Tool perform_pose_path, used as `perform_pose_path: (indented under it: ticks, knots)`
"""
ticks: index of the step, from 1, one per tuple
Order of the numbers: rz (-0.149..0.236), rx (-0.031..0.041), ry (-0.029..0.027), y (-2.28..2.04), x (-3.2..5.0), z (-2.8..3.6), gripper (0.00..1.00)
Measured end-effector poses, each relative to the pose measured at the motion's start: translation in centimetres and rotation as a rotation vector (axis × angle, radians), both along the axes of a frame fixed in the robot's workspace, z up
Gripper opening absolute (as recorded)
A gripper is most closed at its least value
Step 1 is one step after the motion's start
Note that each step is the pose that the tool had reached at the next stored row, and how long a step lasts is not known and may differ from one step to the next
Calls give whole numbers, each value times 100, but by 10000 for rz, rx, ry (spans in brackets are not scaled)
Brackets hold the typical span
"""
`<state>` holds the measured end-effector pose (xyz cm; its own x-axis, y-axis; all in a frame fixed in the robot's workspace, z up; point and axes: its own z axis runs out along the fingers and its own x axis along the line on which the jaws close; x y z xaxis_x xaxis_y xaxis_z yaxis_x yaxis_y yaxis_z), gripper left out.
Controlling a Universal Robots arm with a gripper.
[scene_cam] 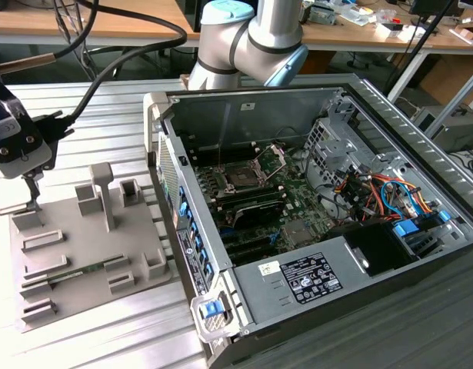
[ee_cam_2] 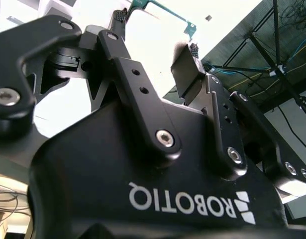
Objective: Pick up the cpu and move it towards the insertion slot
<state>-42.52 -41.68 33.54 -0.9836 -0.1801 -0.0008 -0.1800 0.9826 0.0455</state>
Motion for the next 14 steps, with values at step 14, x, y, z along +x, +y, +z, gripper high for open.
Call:
perform_pose_path:
  ticks: [14]
  knots:
    - [0,0,0,0,0,88,55]
